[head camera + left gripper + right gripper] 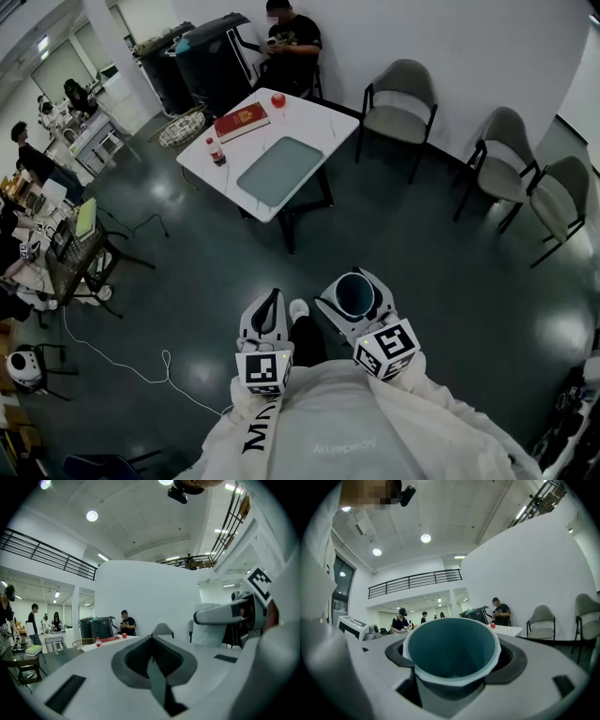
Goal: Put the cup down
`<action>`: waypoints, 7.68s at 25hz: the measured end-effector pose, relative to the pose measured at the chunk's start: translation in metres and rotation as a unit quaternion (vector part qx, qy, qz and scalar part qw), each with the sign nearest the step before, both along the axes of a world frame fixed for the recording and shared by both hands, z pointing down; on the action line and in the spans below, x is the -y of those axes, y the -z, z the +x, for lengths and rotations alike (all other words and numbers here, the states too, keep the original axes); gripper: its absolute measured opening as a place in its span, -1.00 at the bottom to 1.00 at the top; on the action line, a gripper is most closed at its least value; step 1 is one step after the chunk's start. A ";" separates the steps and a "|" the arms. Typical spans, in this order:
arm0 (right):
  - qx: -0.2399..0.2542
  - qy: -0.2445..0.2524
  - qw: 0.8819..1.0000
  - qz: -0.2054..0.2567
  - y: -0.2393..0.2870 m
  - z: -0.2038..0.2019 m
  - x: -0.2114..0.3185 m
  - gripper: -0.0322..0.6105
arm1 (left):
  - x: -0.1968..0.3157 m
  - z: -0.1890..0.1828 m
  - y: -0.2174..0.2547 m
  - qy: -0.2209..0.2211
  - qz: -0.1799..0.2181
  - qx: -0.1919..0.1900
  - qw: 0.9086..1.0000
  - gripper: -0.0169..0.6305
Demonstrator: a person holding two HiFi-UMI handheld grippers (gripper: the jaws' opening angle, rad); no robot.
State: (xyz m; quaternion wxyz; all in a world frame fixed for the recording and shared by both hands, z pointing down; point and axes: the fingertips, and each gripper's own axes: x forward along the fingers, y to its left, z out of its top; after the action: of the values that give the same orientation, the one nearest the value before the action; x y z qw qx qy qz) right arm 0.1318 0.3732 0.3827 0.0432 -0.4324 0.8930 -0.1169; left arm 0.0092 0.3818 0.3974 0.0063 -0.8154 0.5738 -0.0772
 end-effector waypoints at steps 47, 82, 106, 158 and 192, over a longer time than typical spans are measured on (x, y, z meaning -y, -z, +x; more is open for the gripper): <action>-0.111 -0.040 0.993 -0.019 -0.034 -0.097 0.294 0.37 | 0.296 -0.105 -0.032 -0.019 -0.048 -0.008 0.999 -0.91; -0.112 -0.056 0.992 -0.016 -0.028 -0.128 0.424 0.37 | 0.414 -0.151 -0.027 -0.014 -0.039 -0.010 0.999 -0.91; -0.111 -0.014 0.993 -0.034 -0.057 -0.139 0.549 0.37 | 0.524 -0.155 -0.054 0.015 -0.069 -0.005 0.997 -0.91; -0.168 0.064 0.984 -0.018 -0.236 -0.177 0.732 0.37 | 0.655 -0.154 -0.183 0.048 -0.136 -0.007 0.990 -0.91; -0.173 0.064 0.982 -0.039 -0.265 -0.178 0.749 0.37 | 0.662 -0.147 -0.194 0.050 -0.158 -0.006 0.986 -0.91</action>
State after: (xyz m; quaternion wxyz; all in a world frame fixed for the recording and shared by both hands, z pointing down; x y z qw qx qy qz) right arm -0.0461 -0.3760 0.6473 -0.1368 -0.3897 0.9074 -0.0775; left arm -0.1380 -0.2802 0.5914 -0.1298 -0.7767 0.5946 -0.1623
